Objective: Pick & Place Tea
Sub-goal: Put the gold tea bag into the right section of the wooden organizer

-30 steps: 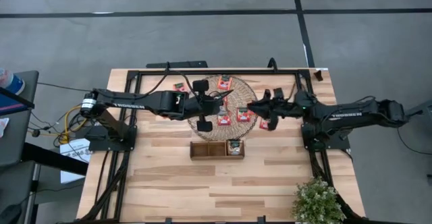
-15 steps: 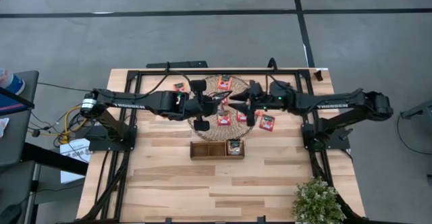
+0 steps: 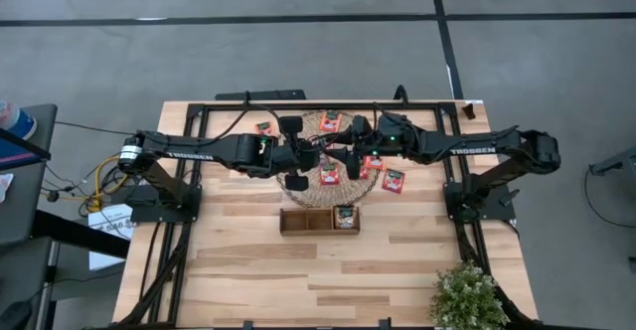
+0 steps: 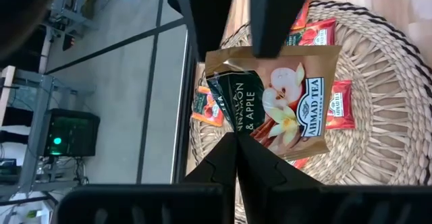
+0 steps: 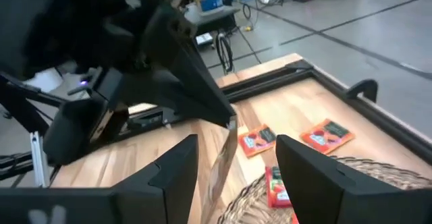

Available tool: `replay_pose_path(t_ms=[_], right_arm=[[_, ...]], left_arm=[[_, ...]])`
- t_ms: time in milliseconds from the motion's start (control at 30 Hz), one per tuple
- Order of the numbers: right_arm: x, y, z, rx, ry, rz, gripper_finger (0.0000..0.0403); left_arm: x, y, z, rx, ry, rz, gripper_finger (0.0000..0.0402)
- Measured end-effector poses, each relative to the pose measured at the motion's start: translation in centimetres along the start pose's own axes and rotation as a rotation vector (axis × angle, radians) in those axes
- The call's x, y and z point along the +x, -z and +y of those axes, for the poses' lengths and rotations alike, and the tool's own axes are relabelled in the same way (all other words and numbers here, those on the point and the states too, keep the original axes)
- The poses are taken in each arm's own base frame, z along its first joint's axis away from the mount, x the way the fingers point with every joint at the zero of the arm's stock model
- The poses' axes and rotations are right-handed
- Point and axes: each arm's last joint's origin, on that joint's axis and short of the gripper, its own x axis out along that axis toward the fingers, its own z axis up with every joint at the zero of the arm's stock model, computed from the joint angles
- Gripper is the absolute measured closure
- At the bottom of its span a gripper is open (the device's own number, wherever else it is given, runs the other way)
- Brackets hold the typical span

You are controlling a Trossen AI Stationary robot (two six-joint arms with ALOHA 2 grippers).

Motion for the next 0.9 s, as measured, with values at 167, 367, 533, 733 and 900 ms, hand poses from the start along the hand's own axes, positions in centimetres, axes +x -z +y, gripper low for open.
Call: replay_pose_path(t_ms=[167, 367, 533, 733, 900], right_arm=[[0.20, 0.14, -0.09, 0.039, -0.004, 0.010, 0.0221], [0.61, 0.59, -0.54, 0.068, 0.009, 0.029, 0.0223], [0.56, 0.44, -0.59, 0.067, 0.009, 0.018, 0.0228], [0.54, 0.33, -0.73, 0.067, 0.012, 0.009, 0.0257], [0.53, 0.24, -0.70, 0.065, 0.009, 0.000, 0.0290]], left_arm=[[-0.01, 0.00, 0.01, 0.000, 0.000, -0.001, 0.0401], [-0.02, -0.01, 0.00, 0.000, 0.000, -0.001, 0.0401], [-0.02, -0.01, 0.00, 0.000, 0.000, -0.001, 0.0401], [-0.03, -0.08, 0.01, -0.004, -0.001, -0.007, 0.0401], [-0.04, -0.20, 0.01, -0.012, 0.011, -0.022, 0.0401]])
